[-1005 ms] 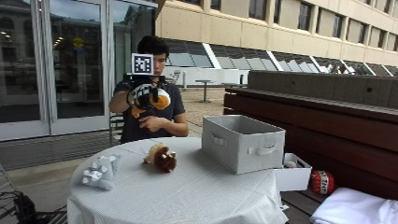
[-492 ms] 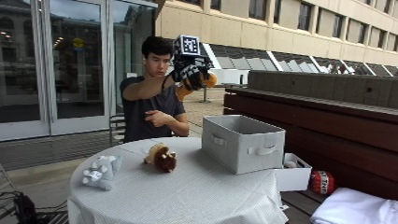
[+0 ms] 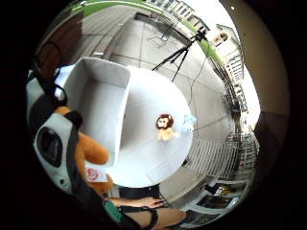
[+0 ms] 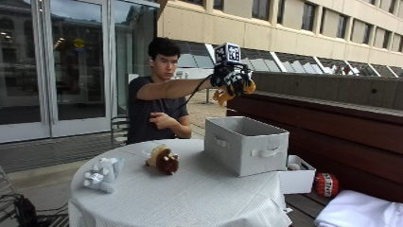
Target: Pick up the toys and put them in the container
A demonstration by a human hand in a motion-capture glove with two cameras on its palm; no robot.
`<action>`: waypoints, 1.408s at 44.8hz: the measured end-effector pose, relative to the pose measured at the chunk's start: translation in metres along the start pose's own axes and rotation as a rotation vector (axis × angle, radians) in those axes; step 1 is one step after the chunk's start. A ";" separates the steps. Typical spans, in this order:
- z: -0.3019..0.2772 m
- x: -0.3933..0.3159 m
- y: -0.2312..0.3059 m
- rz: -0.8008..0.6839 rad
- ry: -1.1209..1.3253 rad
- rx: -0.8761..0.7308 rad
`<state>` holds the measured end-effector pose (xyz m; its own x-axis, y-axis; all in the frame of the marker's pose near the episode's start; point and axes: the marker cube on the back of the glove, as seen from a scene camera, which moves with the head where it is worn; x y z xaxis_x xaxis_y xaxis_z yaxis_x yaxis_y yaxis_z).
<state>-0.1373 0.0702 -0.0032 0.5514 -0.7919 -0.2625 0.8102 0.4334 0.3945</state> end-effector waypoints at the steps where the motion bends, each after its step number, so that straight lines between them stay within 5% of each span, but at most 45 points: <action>1: 0.002 -0.004 0.000 -0.002 0.004 -0.002; 21: 0.057 0.000 -0.012 -0.004 -0.012 -0.194; 28: 0.044 0.019 -0.003 -0.004 0.042 -0.125; 43: 0.031 0.159 0.025 0.112 0.097 -0.090; 63: 0.101 0.286 0.071 0.179 0.056 -0.177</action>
<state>0.0583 -0.1691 0.0389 0.6952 -0.6731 -0.2523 0.7182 0.6368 0.2804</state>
